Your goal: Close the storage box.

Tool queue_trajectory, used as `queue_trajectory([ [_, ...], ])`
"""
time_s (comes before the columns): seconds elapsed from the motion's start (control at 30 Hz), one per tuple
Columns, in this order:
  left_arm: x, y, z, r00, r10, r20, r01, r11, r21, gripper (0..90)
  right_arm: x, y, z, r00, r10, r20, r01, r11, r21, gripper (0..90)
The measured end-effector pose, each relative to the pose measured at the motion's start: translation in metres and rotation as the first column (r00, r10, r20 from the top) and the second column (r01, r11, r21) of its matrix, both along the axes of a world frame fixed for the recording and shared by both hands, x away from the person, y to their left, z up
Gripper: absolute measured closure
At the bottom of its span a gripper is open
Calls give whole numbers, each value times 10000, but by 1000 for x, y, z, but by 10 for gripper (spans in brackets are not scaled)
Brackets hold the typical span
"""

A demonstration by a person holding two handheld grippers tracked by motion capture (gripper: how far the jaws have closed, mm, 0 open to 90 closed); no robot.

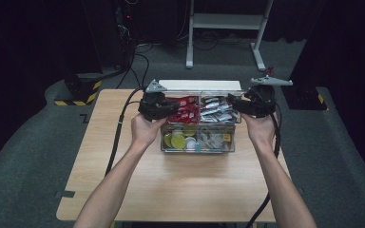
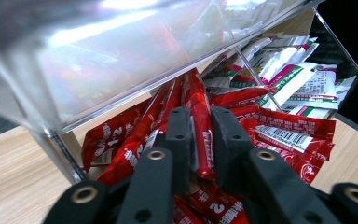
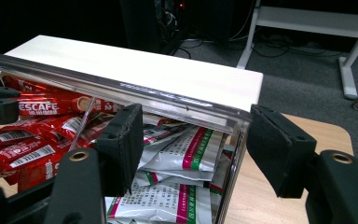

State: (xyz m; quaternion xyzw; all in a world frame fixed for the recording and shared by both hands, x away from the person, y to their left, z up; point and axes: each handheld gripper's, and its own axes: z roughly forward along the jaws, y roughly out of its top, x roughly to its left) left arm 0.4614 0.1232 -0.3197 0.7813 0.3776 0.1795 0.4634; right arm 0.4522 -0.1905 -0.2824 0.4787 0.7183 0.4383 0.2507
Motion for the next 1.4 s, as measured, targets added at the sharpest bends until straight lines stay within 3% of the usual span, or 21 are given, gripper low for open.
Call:
queue_trajectory([
  [0.27, -3, 0, 0, 9999, -99, 123, 97, 9999, 113, 833, 1, 0, 1, 10000, 1, -15, -1, 10000, 17, 369],
  [0.83, -16, 15, 10, 9988, -242, 414, 257, 9990, -357, 847, 1, 1, 2, 10000, -51, -63, 51, 10000, 17, 370],
  [1.4, -32, 29, 18, 9970, -455, 625, 479, 9982, -374, 849, 2, 1, 2, 10000, -60, -59, 60, 10000, 23, 370],
])
